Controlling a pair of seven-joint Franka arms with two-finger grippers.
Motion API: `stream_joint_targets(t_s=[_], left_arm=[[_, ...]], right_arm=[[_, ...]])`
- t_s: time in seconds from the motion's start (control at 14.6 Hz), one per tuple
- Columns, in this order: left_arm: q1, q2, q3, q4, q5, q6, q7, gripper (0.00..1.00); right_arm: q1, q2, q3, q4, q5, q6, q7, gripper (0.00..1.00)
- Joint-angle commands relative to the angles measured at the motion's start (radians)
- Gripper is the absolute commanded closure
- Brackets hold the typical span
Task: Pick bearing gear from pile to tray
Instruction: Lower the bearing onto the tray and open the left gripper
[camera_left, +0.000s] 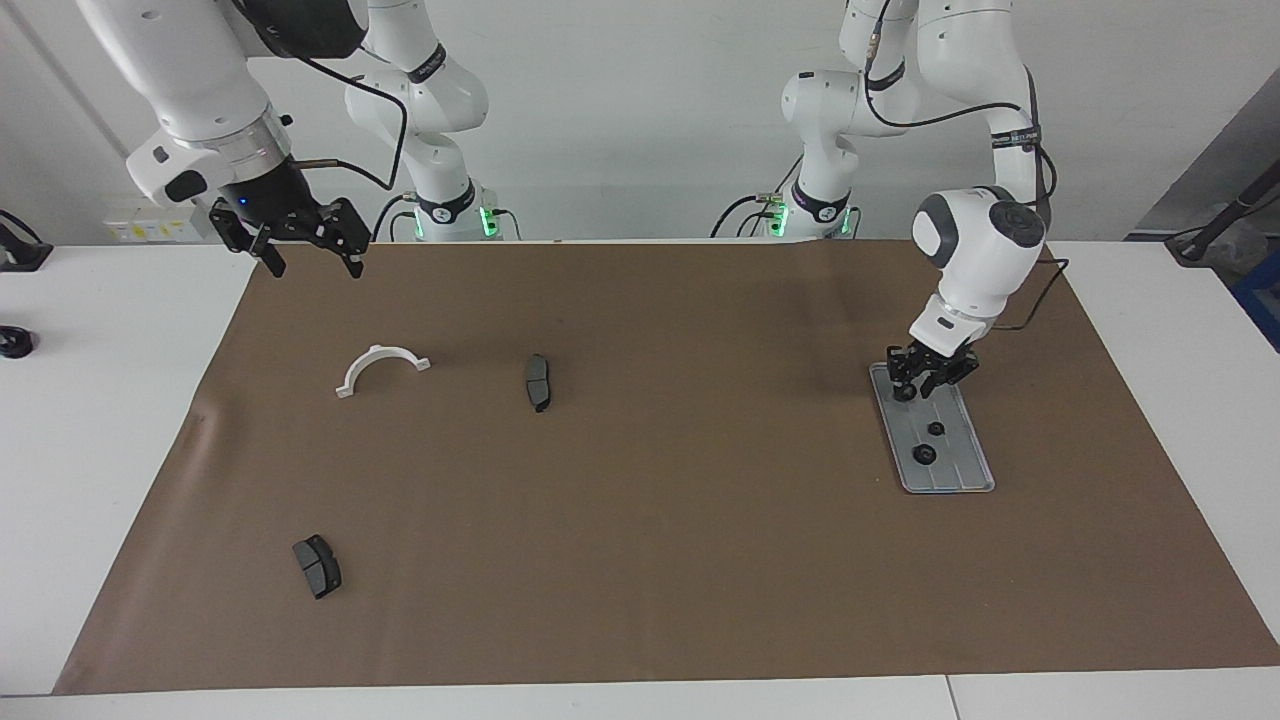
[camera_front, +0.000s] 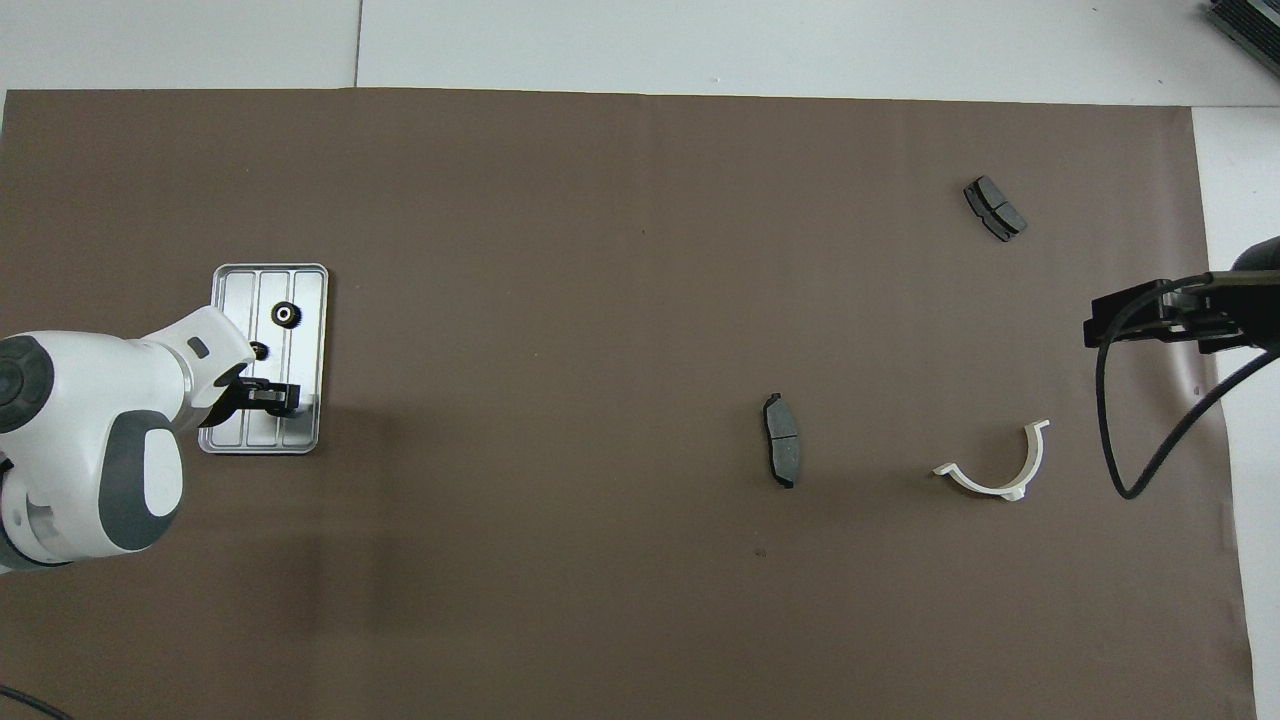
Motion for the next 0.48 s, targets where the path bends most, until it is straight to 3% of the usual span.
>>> stream_joint_targets(t_s=[0.0,0.41], left_arm=[[0.011,-0.004,-0.004,-0.009,0.015,0.033,-0.004,0.0],[0.008,-0.014,-0.004,0.081,0.015,-0.045,-0.004,0.0]], right_arm=[[-0.001,-0.01,0.0,-0.008,0.016,-0.01,0.005,0.0],[-0.001,-0.01,0.0,-0.008,0.014,-0.01,0.005,0.0]])
